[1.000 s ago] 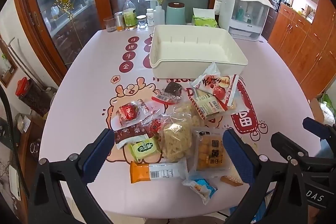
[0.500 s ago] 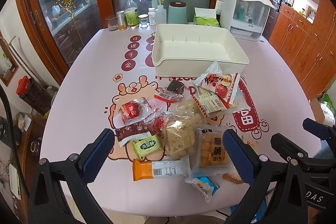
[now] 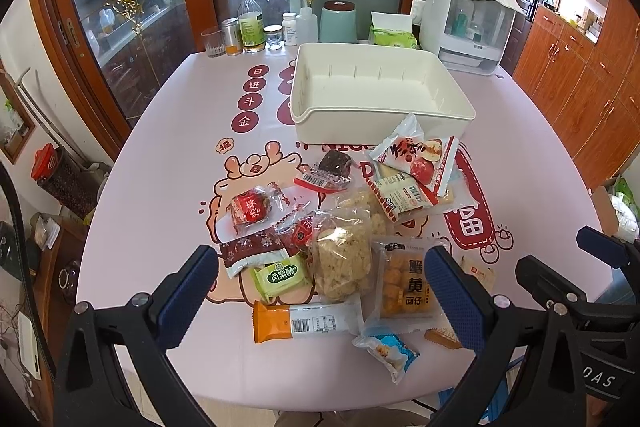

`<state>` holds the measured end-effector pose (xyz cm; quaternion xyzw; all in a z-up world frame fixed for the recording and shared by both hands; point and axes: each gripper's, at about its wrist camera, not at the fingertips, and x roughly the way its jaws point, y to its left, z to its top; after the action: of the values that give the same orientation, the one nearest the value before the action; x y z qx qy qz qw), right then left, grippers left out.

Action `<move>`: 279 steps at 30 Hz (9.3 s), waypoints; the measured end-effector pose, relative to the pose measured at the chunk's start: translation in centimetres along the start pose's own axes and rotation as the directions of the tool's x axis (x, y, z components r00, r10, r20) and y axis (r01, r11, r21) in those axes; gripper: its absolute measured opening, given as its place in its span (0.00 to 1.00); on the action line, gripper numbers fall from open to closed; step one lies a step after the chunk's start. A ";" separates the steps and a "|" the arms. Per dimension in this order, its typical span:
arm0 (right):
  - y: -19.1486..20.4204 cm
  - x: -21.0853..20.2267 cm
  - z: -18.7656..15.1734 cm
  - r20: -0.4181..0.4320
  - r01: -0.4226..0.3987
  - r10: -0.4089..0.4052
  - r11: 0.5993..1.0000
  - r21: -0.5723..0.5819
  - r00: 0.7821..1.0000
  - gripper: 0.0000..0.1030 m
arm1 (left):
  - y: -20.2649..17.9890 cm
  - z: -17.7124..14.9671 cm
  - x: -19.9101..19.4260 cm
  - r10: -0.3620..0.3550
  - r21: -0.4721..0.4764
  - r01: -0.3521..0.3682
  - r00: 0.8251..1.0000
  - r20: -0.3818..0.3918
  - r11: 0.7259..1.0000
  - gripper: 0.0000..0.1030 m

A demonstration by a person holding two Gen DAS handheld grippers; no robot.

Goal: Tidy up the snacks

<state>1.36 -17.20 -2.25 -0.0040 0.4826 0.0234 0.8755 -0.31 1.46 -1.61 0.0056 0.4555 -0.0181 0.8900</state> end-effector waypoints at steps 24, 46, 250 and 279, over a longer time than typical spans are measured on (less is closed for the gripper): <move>0.0 0.1 0.2 -0.002 0.001 -0.001 1.000 0.001 1.000 0.87 | 0.1 0.9 0.7 0.006 0.015 -0.006 1.000 -0.006 1.000 0.99; 2.9 2.1 3.1 -0.026 0.022 -0.021 0.999 0.041 0.999 0.87 | 4.0 4.7 3.3 -0.006 0.070 0.008 0.999 -0.033 0.997 0.99; -9.7 11.1 -8.4 -0.266 0.038 0.067 0.928 0.371 0.962 0.66 | 3.3 -4.5 14.8 -0.177 0.344 0.249 0.958 -0.227 0.905 0.90; -2.6 17.1 -6.1 -0.381 0.154 -0.083 0.975 0.160 0.921 0.66 | 1.1 -7.4 18.6 -0.119 0.573 0.310 0.931 -0.345 0.759 0.51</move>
<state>5.45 -19.36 -20.03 0.0446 0.6385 -0.0765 0.7645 4.55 2.25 -21.03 0.2462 0.5463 -0.2680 0.7544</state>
